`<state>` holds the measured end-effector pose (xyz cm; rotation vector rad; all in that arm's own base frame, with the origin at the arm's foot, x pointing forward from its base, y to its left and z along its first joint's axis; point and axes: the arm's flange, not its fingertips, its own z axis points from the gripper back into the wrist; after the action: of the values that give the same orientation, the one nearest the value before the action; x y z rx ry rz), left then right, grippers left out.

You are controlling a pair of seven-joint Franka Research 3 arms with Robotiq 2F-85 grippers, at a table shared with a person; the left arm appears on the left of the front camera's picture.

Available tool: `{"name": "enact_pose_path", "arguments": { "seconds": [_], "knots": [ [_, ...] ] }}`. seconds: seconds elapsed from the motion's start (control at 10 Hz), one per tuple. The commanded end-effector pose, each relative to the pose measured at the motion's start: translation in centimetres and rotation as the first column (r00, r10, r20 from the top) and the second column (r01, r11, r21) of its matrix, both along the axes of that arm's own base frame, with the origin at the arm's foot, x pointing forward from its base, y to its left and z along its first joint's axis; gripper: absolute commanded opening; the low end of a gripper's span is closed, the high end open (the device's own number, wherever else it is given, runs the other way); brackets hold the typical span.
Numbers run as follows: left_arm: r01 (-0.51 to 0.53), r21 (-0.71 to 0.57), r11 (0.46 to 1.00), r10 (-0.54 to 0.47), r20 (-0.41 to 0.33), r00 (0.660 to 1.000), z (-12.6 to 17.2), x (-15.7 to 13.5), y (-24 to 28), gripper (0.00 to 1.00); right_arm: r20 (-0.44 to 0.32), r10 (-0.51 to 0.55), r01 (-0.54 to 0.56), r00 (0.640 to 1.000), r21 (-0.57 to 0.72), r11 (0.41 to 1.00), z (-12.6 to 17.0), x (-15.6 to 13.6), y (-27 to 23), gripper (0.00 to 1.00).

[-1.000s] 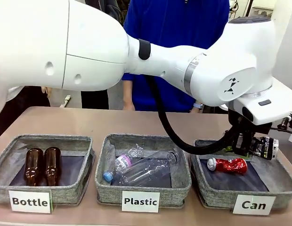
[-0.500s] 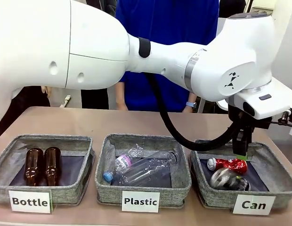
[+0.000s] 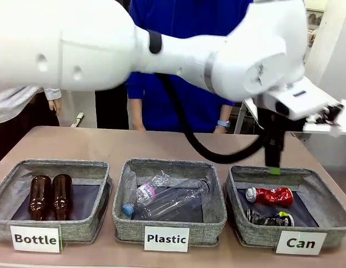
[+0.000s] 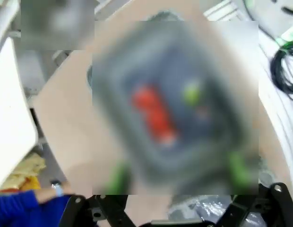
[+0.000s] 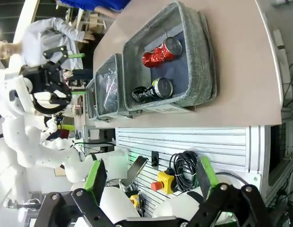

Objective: Sort the can waste into the basket.
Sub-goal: Pick up the can waste from the table and place it in the right Fabric basket.

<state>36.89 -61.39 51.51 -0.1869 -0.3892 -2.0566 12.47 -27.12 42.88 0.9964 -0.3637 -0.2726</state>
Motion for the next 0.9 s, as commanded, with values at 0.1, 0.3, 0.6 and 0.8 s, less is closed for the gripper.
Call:
{"name": "enact_pose_path", "arguments": {
  "seconds": [0.1, 0.3, 0.6, 0.8],
  "knots": [
    [-0.208, -0.002, 0.978, 0.193, -0.360, 0.913, 4.2, 3.0, 14.1, 1.00, 0.004, 0.134, -0.134, 0.991, -0.008, 0.991, 0.7, 5.4, 4.7, 1.00],
    [-0.409, -0.035, 0.912, 0.333, -0.518, 0.788, 4.7, 4.7, 24.8, 1.00, 0.038, 0.278, -0.279, 0.960, 0.017, 0.960, 1.5, 10.9, 11.2, 1.00],
    [-0.600, -0.054, 0.798, 0.402, -0.693, 0.598, 2.8, 5.4, 40.4, 1.00, 0.097, 0.442, -0.449, 0.892, 0.067, 0.891, 2.0, 16.8, 20.9, 1.00],
    [-0.720, -0.112, 0.685, 0.376, -0.792, 0.482, 0.6, 4.4, 50.2, 1.00, 0.112, 0.448, -0.460, 0.887, 0.125, 0.879, 1.6, 19.4, 25.6, 1.00]
  ]
}}
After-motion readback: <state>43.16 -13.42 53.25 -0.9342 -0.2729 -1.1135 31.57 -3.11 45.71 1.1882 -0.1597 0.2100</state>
